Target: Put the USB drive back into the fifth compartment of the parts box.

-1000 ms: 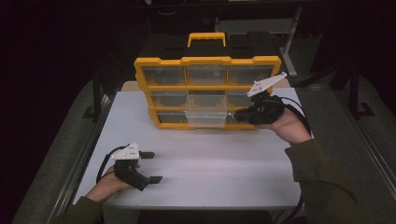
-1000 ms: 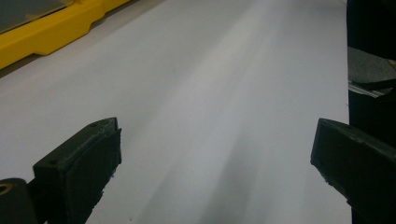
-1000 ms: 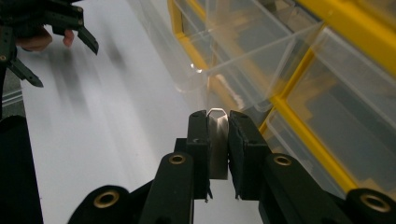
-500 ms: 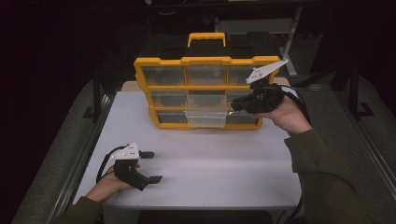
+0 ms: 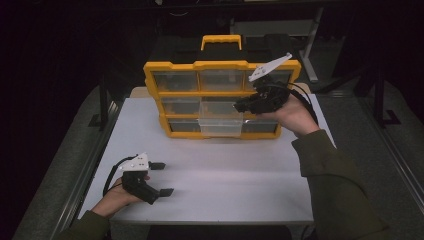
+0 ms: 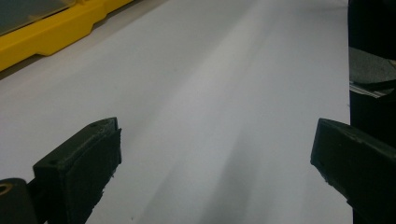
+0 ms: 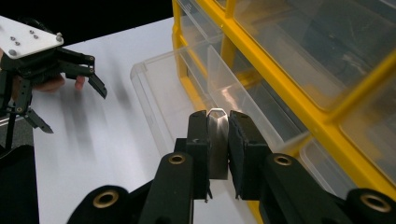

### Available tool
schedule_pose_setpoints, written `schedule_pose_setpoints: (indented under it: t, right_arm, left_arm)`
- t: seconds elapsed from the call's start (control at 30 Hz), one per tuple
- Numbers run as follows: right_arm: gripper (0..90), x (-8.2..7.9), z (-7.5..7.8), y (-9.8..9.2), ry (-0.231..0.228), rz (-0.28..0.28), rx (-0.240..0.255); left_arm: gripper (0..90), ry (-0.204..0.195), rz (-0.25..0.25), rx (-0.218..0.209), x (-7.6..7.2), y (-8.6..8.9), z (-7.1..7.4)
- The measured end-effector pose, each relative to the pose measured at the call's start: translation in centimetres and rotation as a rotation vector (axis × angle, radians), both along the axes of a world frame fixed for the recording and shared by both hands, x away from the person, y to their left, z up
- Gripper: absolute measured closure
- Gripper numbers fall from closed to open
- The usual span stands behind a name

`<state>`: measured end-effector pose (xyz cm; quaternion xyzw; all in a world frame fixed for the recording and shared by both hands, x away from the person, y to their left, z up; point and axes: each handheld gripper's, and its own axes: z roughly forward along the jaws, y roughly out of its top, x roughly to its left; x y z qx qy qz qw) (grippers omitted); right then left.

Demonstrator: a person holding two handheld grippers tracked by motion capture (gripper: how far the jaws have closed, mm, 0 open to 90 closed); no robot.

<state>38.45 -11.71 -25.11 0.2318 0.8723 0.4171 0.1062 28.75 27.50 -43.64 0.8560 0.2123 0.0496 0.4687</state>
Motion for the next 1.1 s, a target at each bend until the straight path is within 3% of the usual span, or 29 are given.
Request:
schedule_pose_setpoints:
  t: [0.37, 0.47, 0.7, 0.97, 1.0, 1.1]
  right_arm:
    - [76.6, 1.4, -1.3, 2.3, 0.032, 0.017, -0.029]
    - [66.6, 1.6, -1.5, 2.5, 0.028, -0.007, -0.030]
    - [57.1, 1.3, -1.1, 1.5, 0.035, -0.033, 0.007]
    - [52.0, 0.5, -0.9, 0.2, 0.038, -0.051, 0.020]
    - [47.3, 0.2, -1.0, -0.2, 0.040, -0.053, 0.021]
    - [44.0, -0.1, -1.1, -0.8, 0.037, -0.054, 0.018]
  left_arm:
    - [1.1, 0.001, -0.004, -0.002, 0.0, 0.0, 0.0]
    - [1.1, 0.002, -0.006, -0.002, -0.1, 0.0, 0.0]
    - [1.1, 0.002, -0.006, -0.001, 0.0, 0.0, 0.0]
    - [1.1, 0.003, -0.004, 0.001, 0.0, 0.0, 0.0]
    - [1.1, 0.004, -0.004, 0.003, 0.0, 0.0, 0.0]
    - [1.1, 0.007, -0.004, 0.005, 0.0, 0.0, -0.1]
